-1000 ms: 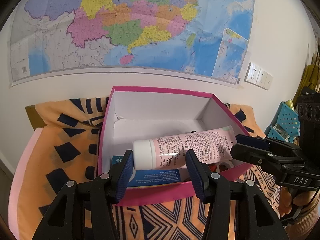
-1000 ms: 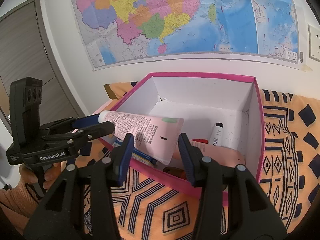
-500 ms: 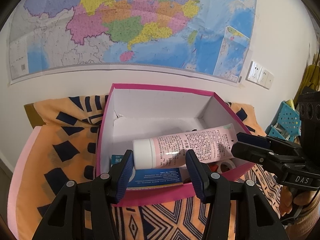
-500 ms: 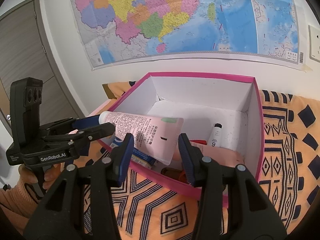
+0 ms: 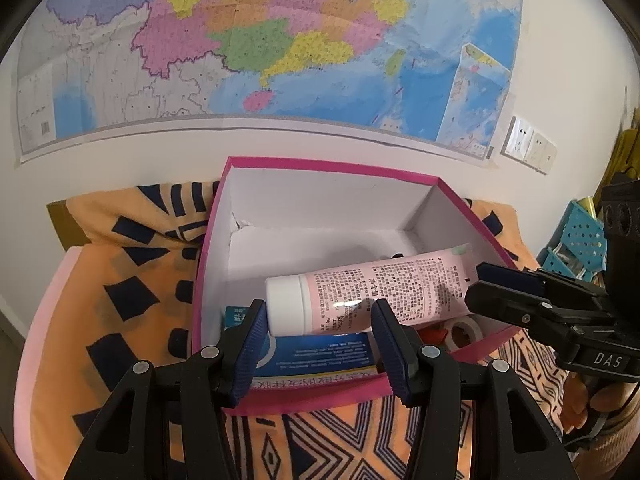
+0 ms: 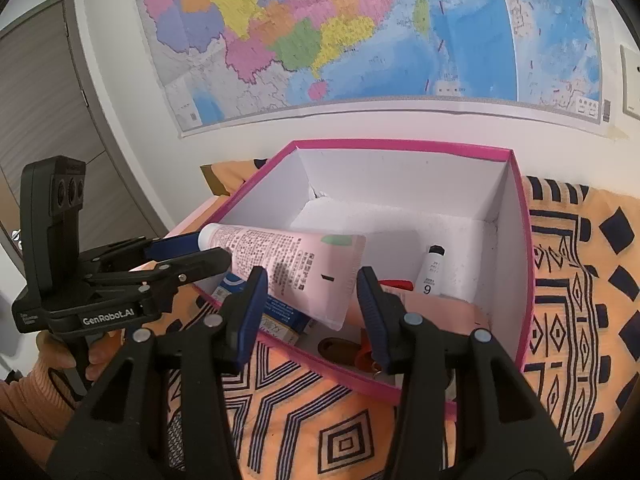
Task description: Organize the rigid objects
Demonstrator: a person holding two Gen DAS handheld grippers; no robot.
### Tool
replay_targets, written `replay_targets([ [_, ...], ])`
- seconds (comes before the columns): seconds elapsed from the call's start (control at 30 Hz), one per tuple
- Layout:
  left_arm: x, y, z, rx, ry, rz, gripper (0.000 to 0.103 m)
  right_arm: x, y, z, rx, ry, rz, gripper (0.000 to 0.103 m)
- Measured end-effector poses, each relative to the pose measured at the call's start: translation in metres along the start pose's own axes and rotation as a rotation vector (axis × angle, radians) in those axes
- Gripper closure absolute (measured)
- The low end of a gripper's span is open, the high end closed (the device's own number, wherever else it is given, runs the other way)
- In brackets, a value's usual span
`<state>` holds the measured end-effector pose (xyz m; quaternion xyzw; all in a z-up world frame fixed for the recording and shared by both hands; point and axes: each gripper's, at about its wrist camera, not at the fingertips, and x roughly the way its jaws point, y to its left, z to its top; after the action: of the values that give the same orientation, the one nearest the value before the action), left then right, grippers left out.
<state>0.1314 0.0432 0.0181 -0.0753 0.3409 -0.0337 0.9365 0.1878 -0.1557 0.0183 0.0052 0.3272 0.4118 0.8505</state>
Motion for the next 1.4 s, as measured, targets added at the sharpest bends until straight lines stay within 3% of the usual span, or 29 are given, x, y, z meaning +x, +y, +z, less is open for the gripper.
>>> replay_targets([
  [0.3, 0.014, 0.006, -0.001, -0.01, 0.036, 0.034, 0.05, 0.009, -0.003, 0.004, 0.016, 0.026, 0.012, 0.054],
  [0.53, 0.011, 0.006, 0.0, -0.012, 0.016, 0.059, 0.048, 0.017, -0.004, 0.005, 0.032, 0.021, 0.015, 0.054],
  [0.7, -0.004, 0.003, -0.003, 0.01, -0.026, 0.084, 0.03, 0.016, -0.007, 0.001, 0.042, 0.022, 0.012, 0.054],
  [0.93, -0.035, -0.005, -0.016, 0.021, -0.097, 0.069, 0.013, -0.005, -0.007, -0.011, 0.04, 0.0, 0.015, 0.054],
  [1.0, -0.042, -0.007, -0.02, 0.018, -0.116, 0.06, 0.0, -0.012, -0.005, -0.014, 0.038, -0.013, 0.014, 0.053],
  [1.03, -0.048, -0.008, -0.023, 0.016, -0.132, 0.063, 0.0, -0.018, -0.003, -0.017, 0.032, -0.025, 0.01, 0.053],
  [1.27, -0.067, -0.019, -0.043, 0.016, -0.155, 0.114, 0.0, -0.049, 0.016, -0.042, -0.042, -0.108, -0.071, 0.009],
  [1.4, -0.07, -0.022, -0.058, -0.025, -0.135, 0.155, 0.0, -0.053, 0.029, -0.066, -0.07, -0.119, -0.139, 0.003],
])
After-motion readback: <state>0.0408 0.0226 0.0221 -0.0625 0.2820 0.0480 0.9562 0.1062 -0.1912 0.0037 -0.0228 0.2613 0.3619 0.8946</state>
